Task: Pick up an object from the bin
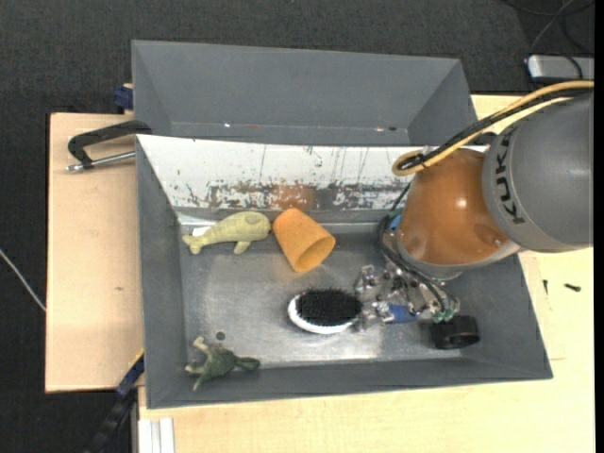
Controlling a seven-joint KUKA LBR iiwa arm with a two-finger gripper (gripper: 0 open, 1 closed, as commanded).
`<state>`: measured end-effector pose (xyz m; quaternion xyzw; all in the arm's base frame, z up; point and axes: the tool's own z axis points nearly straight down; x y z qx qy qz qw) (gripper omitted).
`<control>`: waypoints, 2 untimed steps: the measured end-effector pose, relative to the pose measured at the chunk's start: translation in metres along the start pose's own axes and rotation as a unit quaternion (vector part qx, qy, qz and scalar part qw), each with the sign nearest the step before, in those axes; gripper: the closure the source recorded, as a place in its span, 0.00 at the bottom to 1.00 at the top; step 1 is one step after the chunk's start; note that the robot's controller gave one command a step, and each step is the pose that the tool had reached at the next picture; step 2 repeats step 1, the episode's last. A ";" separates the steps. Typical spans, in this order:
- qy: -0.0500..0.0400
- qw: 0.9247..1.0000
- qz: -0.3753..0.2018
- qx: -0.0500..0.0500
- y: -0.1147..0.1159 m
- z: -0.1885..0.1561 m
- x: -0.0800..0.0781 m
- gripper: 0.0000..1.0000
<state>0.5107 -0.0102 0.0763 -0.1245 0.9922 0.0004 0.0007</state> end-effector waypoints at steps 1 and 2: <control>-0.005 1.000 -0.023 0.001 0.023 -0.142 0.004 1.00; -0.005 1.000 -0.023 0.001 0.023 -0.142 0.004 1.00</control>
Offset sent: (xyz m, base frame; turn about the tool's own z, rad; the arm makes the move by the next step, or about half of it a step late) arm -0.0118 0.0204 0.1369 -0.0451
